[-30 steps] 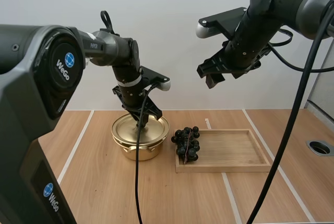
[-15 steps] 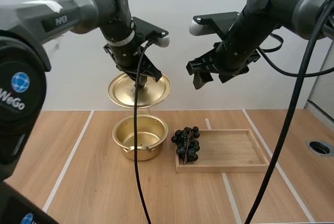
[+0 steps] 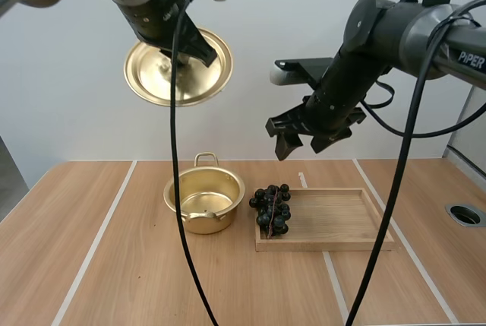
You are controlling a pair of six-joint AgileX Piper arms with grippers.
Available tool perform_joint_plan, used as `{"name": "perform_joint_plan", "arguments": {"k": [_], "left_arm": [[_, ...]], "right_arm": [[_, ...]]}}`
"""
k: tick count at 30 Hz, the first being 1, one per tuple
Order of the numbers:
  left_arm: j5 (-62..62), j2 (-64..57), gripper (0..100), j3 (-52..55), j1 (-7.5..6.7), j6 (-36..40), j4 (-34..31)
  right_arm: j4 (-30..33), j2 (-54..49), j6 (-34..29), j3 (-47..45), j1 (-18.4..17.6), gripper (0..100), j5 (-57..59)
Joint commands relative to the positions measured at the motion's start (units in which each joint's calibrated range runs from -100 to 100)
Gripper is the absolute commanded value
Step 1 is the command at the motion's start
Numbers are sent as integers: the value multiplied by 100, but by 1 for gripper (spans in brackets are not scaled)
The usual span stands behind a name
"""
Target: Open the pot, put the grape inside, and close it
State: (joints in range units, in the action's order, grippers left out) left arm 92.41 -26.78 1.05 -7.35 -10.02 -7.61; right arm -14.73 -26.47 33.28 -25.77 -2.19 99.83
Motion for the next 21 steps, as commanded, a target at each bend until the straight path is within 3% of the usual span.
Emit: {"name": "perform_joint_plan", "arguments": {"k": [1, 6, 13, 21], "left_arm": [[-301, -182, 0, -410, -17, 374, -810], [-243, -265, 0, -933, 35, 489, -1045], [57, -265, 0, -1719, 229, 543, -998], [55, -265, 0, -1985, 260, 460, -122]], "right_arm": [[-221, -38, 158, -255, -10, 100, 17], [-546, 5, 321, -487, -10, 100, -78], [-640, 312, 366, -521, -94, 100, -403], [-557, 914, 366, -521, -195, 100, -1043]]}}
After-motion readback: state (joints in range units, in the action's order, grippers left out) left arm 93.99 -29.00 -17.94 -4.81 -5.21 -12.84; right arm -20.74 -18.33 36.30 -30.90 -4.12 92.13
